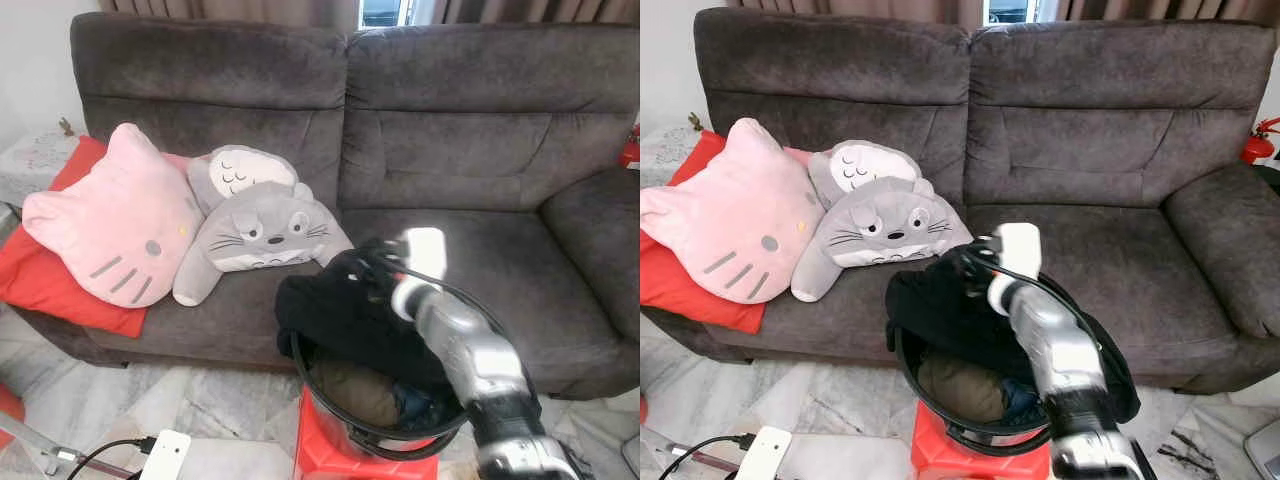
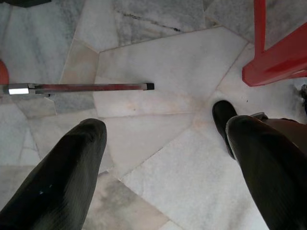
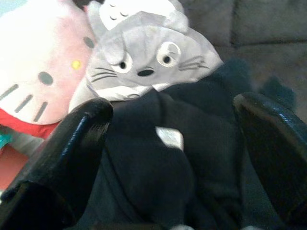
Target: Hang hanger
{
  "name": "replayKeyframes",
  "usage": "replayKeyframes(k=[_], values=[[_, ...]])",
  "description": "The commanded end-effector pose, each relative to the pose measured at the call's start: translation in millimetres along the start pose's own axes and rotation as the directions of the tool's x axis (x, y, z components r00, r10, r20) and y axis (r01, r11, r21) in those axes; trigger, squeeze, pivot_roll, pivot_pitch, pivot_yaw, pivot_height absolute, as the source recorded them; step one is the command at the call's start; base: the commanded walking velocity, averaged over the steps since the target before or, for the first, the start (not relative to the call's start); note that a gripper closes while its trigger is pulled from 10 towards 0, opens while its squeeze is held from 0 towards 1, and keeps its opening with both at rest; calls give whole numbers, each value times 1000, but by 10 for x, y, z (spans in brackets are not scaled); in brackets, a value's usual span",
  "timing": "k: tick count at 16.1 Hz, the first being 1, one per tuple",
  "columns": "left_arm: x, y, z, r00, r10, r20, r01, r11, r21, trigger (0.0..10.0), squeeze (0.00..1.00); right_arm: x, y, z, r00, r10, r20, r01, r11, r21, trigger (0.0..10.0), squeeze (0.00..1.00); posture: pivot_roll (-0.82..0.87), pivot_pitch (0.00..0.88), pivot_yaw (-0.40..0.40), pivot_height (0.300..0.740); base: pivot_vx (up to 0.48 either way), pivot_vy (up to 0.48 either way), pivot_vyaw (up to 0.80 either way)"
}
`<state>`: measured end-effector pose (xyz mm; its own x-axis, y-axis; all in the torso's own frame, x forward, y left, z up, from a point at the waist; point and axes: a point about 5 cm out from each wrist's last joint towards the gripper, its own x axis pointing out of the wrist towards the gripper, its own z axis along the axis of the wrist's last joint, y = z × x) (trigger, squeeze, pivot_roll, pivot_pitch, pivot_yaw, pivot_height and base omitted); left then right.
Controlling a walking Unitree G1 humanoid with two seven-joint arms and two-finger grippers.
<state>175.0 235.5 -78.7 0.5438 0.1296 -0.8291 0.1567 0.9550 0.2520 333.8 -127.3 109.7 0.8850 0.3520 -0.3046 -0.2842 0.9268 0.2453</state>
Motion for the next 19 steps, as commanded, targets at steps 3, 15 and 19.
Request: replayKeyframes(k=[3,15,19], values=[[-2,2,-16,1000,-10,-8,10,1000,14,10000,0,-59,-88,-59,1000,-1,-24,2,1000,30,10000,0,-148,0,23,740,0,0,0],[1,27,8,1000,-4,-6,4,1000,21,10000,0,37,-44,-231,975,220,-35,-210,962,176,10000,0,-132,0,34,740,0,0,0],[2,32,12,1000,-6,-8,7,1000,28,10000,0,21,5,-267,954,299,-34,-288,940,182,10000,0,-129,0,35,740,0,0,0]])
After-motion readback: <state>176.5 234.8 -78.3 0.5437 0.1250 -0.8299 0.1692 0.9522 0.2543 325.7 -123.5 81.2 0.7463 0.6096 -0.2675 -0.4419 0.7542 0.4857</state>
